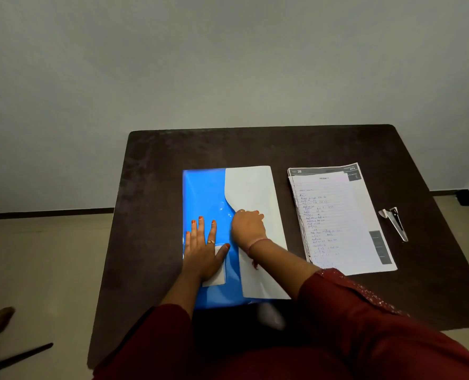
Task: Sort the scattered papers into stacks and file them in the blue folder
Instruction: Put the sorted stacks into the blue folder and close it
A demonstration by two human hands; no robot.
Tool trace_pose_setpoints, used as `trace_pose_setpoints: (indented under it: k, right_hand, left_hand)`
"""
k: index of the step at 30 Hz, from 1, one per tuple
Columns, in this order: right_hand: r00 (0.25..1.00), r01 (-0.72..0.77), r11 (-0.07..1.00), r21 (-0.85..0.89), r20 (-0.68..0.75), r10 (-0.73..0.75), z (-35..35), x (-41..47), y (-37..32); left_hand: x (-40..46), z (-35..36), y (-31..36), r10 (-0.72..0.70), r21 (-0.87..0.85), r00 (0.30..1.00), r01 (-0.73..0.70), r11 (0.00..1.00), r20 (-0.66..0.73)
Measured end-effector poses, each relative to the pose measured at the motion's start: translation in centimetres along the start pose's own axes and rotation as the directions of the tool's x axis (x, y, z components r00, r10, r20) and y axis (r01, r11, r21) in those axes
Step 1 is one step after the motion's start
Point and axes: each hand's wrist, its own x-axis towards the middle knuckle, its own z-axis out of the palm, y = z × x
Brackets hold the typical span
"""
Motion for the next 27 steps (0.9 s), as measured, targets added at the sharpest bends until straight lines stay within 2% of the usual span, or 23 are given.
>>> trace_pose_setpoints:
  k: [3, 6, 9, 12, 14, 16, 21, 24, 27]
  right_hand:
    - [1.0, 0.011, 0.979, 0.205, -0.017, -0.008, -1.1, 0.5, 1.6]
    - [0.998, -0.065, 0.912, 0.405, 0.018, 0.063, -1.6, 0.4, 3.7]
    - [0.996, -0.092, 0.759, 0.645, 0.058, 0.072, -1.7, -0.3, 6.6]
    - [0.996, -0.087, 0.506, 0.858, 0.076, 0.042, -2.4, -1.7, 9.5]
    - [0.997, -0.08, 0.395, 0.915, 0.068, 0.046, -3.0, -2.7, 11.6]
    - [0.995, -0.06, 0.335, 0.94, 0.032, 0.09, -3.8, -3.5, 13.7]
    - [0.953, -0.044, 0.384, 0.922, -0.076, 0.293, -3.7, -4.6, 19.7]
    - [0.923, -0.129, 0.427, 0.895, -0.05, 0.382, -1.7, -4.2, 23.0]
    - [0.911, -0.213, 0.47, 0.857, 0.0, 0.411, 0.0, -3.8, 25.0]
  left_hand:
    - [0.1, 0.1, 0.0, -0.008, -0.021, 1.0, 0.008, 1.0, 0.011]
    - [0.1, 0.1, 0.1, -0.007, -0.004, 1.0, 0.007, 1.0, 0.013]
    - [-0.1, -0.2, 0.3, -0.028, 0.036, 0.999, 0.027, 0.999, 0.03]
    - [0.0, -0.3, 0.5, -0.041, 0.063, 0.998, 0.039, 0.997, 0.04]
    - [0.1, -0.3, 0.5, -0.045, 0.062, 0.998, 0.041, 0.997, 0.052]
    - [0.1, -0.3, 0.4, -0.049, 0.053, 0.997, 0.045, 0.998, 0.062]
    - [0.1, -0.4, 0.7, -0.07, 0.03, 0.995, 0.068, 0.997, 0.074]
    - [0.0, -0.7, 1.9, -0.122, -0.005, 0.988, 0.123, 0.992, 0.091]
    - [0.2, -1.0, 4.2, -0.219, -0.087, 0.973, 0.225, 0.97, 0.074]
